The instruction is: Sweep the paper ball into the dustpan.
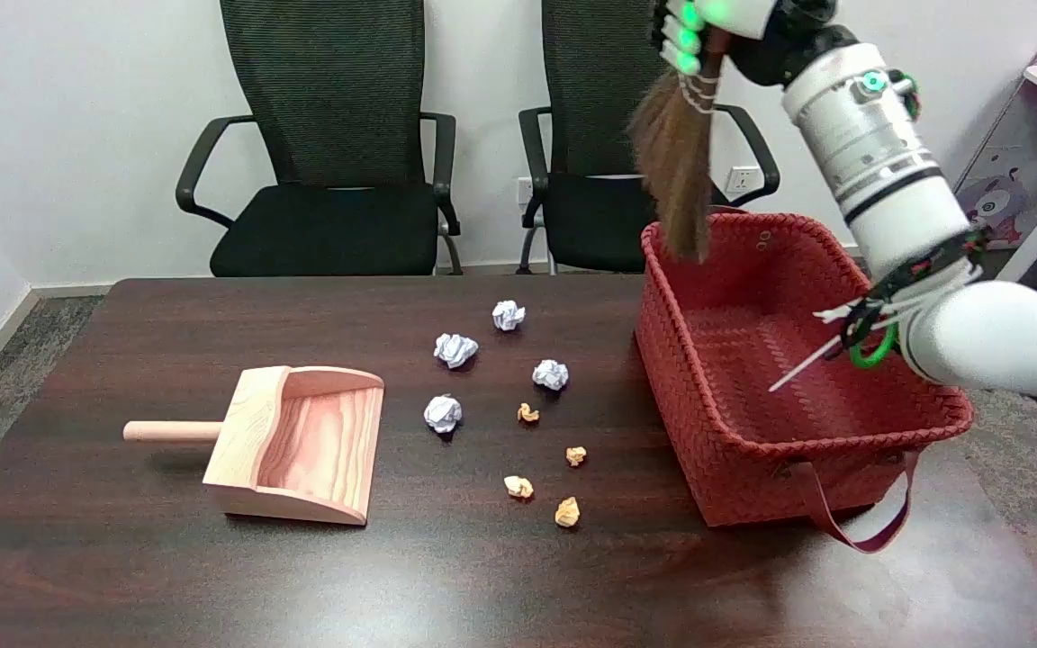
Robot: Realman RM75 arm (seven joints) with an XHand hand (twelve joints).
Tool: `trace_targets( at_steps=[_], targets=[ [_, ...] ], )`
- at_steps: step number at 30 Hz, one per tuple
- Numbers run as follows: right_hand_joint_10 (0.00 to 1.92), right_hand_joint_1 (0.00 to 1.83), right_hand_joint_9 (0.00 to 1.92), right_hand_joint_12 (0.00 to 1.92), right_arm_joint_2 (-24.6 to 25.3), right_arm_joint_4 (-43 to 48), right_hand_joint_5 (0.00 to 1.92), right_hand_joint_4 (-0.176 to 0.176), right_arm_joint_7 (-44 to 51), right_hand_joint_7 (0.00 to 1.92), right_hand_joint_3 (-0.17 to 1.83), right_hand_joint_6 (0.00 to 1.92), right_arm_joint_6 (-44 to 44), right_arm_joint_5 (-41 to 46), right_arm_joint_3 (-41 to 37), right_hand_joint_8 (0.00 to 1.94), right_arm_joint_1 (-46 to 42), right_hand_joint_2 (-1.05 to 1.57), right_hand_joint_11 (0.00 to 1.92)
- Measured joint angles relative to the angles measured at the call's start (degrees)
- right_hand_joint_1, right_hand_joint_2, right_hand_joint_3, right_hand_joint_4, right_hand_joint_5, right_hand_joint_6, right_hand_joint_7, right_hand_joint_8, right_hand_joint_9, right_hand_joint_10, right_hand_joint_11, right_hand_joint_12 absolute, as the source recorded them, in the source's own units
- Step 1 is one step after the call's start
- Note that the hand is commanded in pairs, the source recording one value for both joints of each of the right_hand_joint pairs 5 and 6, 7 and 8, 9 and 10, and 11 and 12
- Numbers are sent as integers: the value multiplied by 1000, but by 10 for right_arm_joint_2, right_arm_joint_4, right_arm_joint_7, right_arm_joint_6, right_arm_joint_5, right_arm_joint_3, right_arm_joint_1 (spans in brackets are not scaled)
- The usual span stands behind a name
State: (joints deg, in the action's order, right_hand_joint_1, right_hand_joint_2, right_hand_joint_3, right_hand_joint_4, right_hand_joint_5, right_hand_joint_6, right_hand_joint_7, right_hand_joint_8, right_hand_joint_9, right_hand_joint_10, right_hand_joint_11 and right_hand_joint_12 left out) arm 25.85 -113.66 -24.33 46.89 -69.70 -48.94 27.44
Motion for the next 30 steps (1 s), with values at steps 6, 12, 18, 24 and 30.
trace_targets(
  at_steps=[6, 12, 18, 24, 30],
  targets=[
    [1920, 1057, 1920, 1920, 19, 23, 1920, 60, -8, 1920, 782, 1920, -33, 29, 63, 1920, 82, 1571, 1920],
    [1920, 1056, 1920, 1920, 50, 63, 1920, 57, -12, 1920, 735, 1920, -63, 47, 110, 1920, 140, 1571, 1920],
    [1920, 1051, 1920, 1920, 75, 99, 1920, 54, -16, 1920, 794, 1920, -86, 58, 148, 1920, 179, 1571, 1920],
    [1920, 1042, 1920, 1920, 90, 117, 1920, 61, -17, 1920, 928, 1920, -95, 64, 174, 1920, 191, 1571, 1920],
    [1920, 1027, 1920, 1920, 101, 126, 1920, 176, -16, 1920, 953, 1920, -87, 55, 193, 1920, 191, 1571, 1920]
  ],
)
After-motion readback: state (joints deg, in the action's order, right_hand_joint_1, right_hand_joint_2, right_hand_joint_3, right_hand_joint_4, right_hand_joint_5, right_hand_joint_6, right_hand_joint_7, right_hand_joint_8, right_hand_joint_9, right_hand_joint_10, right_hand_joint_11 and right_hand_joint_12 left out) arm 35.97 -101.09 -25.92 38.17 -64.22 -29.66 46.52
